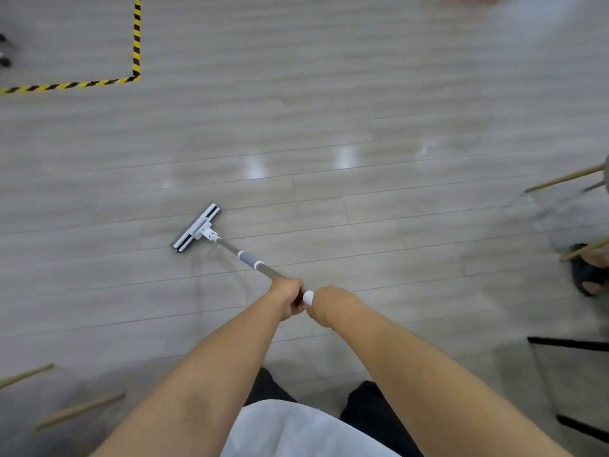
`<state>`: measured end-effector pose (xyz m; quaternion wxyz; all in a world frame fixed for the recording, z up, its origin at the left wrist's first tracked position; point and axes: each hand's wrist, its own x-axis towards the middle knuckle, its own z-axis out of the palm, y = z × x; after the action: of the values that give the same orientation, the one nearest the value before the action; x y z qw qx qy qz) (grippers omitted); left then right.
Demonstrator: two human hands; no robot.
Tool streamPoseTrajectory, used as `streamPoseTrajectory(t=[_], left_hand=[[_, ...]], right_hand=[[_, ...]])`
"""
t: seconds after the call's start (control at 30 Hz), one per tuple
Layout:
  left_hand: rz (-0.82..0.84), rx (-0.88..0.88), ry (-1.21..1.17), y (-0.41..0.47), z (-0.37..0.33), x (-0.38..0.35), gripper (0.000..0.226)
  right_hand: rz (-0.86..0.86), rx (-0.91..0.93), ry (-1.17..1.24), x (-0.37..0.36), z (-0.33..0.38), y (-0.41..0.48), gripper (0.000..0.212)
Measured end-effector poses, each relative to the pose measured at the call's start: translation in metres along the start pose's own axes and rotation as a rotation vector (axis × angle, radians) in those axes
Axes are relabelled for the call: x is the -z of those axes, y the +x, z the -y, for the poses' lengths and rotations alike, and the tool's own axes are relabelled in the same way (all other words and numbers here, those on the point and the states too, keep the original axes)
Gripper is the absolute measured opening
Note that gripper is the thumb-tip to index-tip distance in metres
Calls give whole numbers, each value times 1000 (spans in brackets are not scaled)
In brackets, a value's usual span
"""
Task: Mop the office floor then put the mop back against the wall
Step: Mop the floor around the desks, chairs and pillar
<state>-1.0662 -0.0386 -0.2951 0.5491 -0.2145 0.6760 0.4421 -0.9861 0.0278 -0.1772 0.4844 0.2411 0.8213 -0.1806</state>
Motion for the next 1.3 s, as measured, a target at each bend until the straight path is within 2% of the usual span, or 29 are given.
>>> streamPoseTrajectory(t=[0.07,0.23,0.33,0.53,0.63,0.8,0.87,1.1,1.3], left_hand=[[-9,-17,-58,-7,7,-41,23],[11,-12,-158,-38,32,-146,30],[-7,-21,-219,-53,30,-188,33],[-70,-43,-261,-46,-11,-231,8],[-65,-23,-303,-34,-37,-253,6],[-43,-13,-386,-17,-83,-294,19],[-27,-11,-405,-13,-101,-308,16],[-60,-7,-455,9,-140,-357,16],[-77,-6,-527,22,-159,-435,28]], right_hand=[[10,2,-40,-1,-41,-6,10],[41,-33,-71,-7,-145,-34,4],[25,-16,-103,5,-187,-48,21],[-29,38,-152,45,-233,-27,12],[-17,68,-231,76,-257,-14,27],[-37,106,-318,129,-297,6,18],[-39,115,-354,149,-309,13,18],[-19,155,-431,197,-358,36,23],[24,220,-476,228,-434,50,30]])
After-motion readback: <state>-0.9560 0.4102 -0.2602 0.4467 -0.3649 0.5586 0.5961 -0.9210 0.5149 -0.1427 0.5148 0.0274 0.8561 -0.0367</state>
